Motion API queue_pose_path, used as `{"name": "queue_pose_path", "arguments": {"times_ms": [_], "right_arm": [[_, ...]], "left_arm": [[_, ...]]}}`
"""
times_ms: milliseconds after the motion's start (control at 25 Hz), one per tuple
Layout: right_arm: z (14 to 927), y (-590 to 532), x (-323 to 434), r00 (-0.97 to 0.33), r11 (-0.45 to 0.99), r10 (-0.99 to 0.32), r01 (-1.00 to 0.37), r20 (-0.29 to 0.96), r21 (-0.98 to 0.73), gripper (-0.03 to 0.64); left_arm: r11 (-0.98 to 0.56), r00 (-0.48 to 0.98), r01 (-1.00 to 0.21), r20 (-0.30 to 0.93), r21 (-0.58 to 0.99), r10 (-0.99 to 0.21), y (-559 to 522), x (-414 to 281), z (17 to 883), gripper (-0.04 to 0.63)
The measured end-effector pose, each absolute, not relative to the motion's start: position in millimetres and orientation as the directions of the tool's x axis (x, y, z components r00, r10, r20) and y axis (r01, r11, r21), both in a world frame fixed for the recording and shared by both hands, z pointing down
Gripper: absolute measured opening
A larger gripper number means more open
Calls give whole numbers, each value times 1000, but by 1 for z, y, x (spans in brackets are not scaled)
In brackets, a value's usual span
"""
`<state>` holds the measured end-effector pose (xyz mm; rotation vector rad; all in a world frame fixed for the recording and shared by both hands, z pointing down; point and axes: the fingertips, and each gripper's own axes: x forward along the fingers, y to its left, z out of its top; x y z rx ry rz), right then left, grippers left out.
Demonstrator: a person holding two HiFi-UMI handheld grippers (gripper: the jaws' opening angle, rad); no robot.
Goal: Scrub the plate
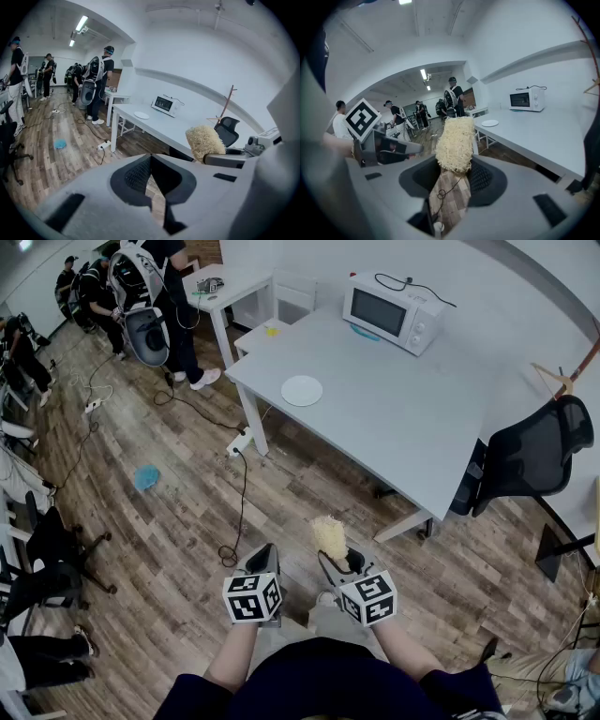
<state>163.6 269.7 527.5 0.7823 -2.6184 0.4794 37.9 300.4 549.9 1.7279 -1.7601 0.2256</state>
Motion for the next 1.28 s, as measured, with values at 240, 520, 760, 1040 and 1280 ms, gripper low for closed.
{"name": "queue_pose_path", "arguments": {"times_ms": [240,520,760,1040,1280], "right_arm": [[522,310,146,-760,761,-485,-611,433,-219,172],[518,332,111,-736,724,-537,-653,412,-224,172],[511,343,85,-751,707,-553,-652,362,-275,172],[511,350,62,-733,688,-576,-673,361,-270,172],[512,349,47,-742,688,-561,-664,366,-292,172]], "left_arm": [[11,152,-958,542,286,-826,317,32,538,18],[-48,205,-957,552,285,-808,339,4,536,18],[-87,242,-951,538,297,-807,352,-15,535,18],[-99,259,-945,525,313,-811,362,-40,539,18],[-100,269,-941,531,324,-804,357,-51,542,18]]}}
